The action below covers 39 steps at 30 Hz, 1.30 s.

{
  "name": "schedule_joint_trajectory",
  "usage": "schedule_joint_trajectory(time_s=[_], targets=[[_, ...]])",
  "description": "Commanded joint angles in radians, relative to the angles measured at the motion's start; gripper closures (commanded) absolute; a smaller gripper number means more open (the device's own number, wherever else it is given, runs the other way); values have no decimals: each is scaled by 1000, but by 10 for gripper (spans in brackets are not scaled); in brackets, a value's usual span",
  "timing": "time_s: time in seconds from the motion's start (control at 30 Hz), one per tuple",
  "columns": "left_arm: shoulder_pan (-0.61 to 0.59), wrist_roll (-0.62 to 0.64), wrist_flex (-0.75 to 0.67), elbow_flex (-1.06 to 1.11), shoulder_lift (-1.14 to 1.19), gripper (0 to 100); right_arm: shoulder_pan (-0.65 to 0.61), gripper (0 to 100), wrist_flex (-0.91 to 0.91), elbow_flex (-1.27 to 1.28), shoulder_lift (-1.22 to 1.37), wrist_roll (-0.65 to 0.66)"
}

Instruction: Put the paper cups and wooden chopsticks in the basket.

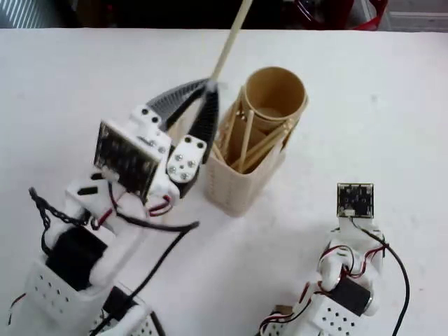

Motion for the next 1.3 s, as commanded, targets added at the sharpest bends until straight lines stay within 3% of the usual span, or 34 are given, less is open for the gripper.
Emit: schedule_joint_trajectory(time_s=[0.0,0.23,0.37,1.0,1.13,1.27], targets=[[59,-12,-184,-8,24,977,12,885,-18,9,-8,5],[94,-2,-249,-8,130,976,12,885,-18,9,-8,5],[88,71,-293,-18,170,976,12,885,-18,9,-8,5],[84,75,-216,-107,252,931,12,885,-18,9,-8,5],[8,77,-216,-104,252,932,12,885,-18,9,-8,5],[-148,81,-196,-100,259,932,12,885,-18,9,-8,5]])
